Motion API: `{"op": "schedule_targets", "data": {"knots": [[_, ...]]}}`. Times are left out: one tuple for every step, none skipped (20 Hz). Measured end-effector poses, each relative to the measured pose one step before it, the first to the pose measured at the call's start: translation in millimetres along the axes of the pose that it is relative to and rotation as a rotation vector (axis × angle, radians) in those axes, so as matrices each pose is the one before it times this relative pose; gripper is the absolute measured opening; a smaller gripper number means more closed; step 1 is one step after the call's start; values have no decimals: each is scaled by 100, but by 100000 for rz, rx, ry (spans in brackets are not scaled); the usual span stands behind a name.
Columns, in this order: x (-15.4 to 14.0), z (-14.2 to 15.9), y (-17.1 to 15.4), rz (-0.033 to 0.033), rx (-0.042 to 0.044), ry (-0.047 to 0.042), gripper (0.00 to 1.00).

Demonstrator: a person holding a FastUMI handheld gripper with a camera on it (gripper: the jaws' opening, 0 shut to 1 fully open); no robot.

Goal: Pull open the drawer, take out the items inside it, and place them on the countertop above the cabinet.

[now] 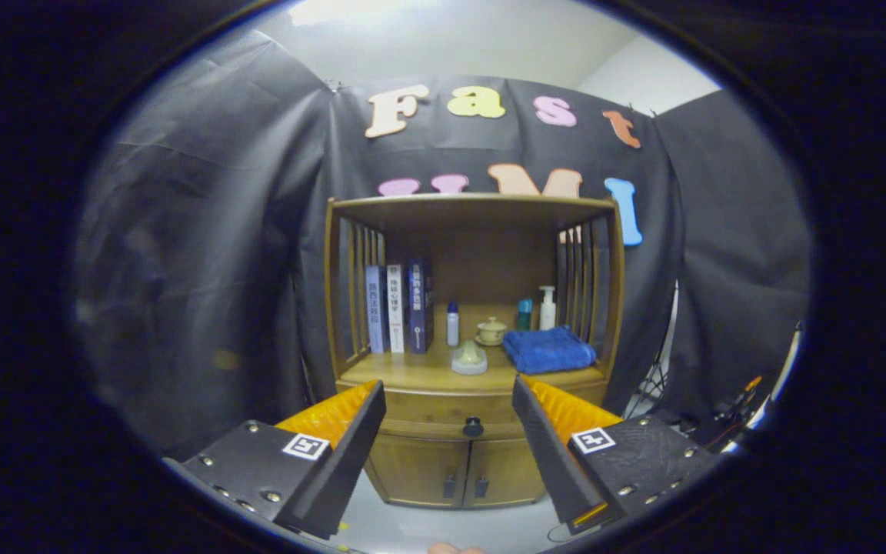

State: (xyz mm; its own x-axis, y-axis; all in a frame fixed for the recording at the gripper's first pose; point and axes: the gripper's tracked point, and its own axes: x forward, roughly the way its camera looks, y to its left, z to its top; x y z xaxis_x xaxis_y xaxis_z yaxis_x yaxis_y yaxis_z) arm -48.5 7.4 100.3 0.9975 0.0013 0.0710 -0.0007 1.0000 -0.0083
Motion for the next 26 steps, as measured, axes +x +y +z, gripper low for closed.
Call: {"op": "schedule_targets", "data": {"knots": [[-473,772,-27,-332,-580,-1092,99],[-288,621,-89,-699,88,-463,99],[-424,338,-345,-1067,134,-355,99],[-187,395,-54,30,829,-445,99],[-71,123,49,260,929,-244,99],[-49,-88,-143,189,749,464,99],[129,-486,-251,-142,406,1043,99],[91,-337,-160,69,279,928,99],[92,-482,-246,-475,121,1033,99],[138,-391,-200,-131,-62,766,99],[41,-386,-69,-56,154,753,99],[45,-254,-45,105,122,304,99],[137,-400,-43,113,187,627,99],[19,-402,29,331,306,842,99],[20,-322,148,669,223,625,99],[104,-492,-2,73,202,1277,99],[23,-277,-117,-276,-15,530,99],[82,-84,-61,90,-145,-41,99],[77,-268,26,-40,-97,415,99],[81,-206,44,309,176,635,99],[29,-119,36,283,374,360,99],[47,-12,11,64,214,-39,99],[16,-64,-157,-156,-5,-133,99],[26,29,12,288,-287,-329,99],[-73,-102,49,205,-420,-277,99],[-61,-22,93,710,-501,-502,99]]}}
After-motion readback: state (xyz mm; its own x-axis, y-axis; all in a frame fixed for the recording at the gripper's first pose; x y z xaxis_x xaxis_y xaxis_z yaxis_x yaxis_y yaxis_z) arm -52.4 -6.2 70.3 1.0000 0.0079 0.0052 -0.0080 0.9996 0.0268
